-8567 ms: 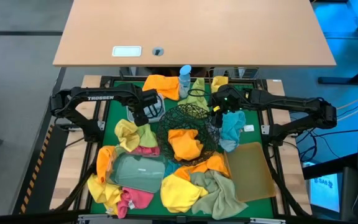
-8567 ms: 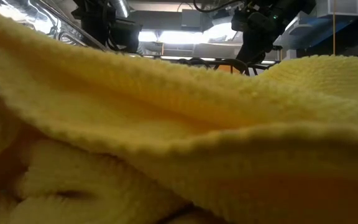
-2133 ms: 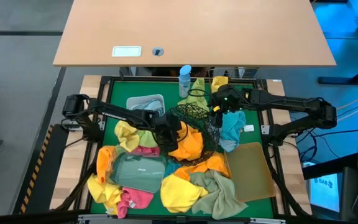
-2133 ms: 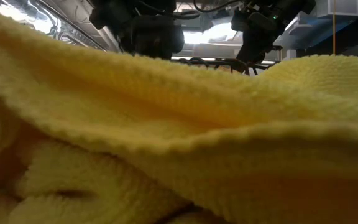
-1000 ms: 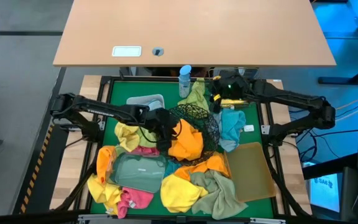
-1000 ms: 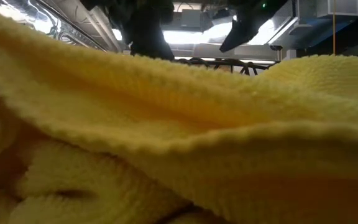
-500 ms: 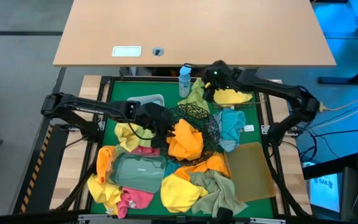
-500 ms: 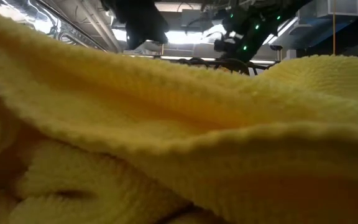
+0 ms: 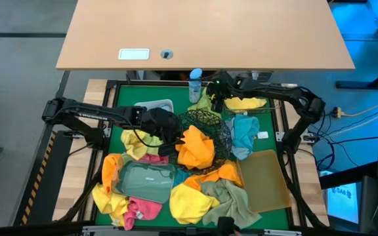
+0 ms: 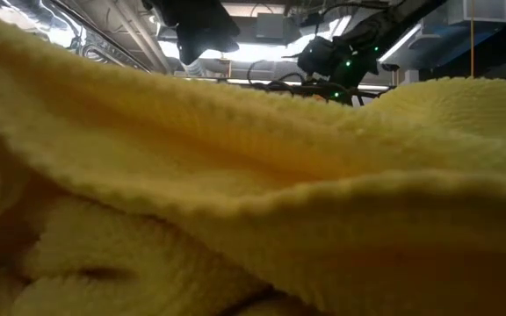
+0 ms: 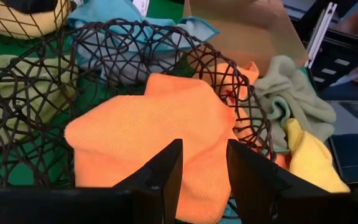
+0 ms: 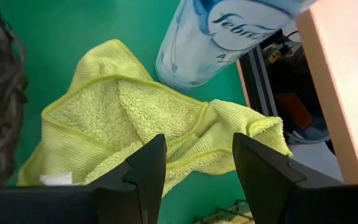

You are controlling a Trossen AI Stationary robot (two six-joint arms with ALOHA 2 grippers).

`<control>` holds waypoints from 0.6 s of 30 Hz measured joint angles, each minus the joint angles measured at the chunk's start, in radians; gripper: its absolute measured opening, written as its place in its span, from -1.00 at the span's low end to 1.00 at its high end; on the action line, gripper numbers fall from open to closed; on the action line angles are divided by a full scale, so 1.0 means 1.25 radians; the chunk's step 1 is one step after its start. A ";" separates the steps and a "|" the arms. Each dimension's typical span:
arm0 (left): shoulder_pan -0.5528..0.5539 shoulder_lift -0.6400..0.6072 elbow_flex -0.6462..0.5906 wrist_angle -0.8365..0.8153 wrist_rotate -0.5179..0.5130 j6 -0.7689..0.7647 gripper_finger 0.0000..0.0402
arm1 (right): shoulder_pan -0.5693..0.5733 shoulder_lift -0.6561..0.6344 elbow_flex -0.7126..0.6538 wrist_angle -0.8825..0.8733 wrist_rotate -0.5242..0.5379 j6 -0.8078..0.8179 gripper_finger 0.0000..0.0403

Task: Sort microfiber towel by color & place in baskets
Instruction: Put the green microfiber towel into the yellow bin

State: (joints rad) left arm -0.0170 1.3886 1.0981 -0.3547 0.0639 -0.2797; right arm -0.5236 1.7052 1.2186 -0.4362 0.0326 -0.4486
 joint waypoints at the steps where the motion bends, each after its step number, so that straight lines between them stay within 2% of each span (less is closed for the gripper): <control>1: 0.000 0.000 0.000 0.000 0.000 -0.001 -0.41 | 0.000 0.006 0.000 0.008 0.000 -0.004 -0.09; 18: 0.000 0.000 -0.001 0.004 0.000 -0.001 -0.41 | 0.000 0.049 -0.001 0.014 0.016 0.008 -0.09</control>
State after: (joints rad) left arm -0.0170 1.3888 1.0973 -0.3496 0.0643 -0.2806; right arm -0.5240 1.7664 1.2179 -0.4187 0.0524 -0.4382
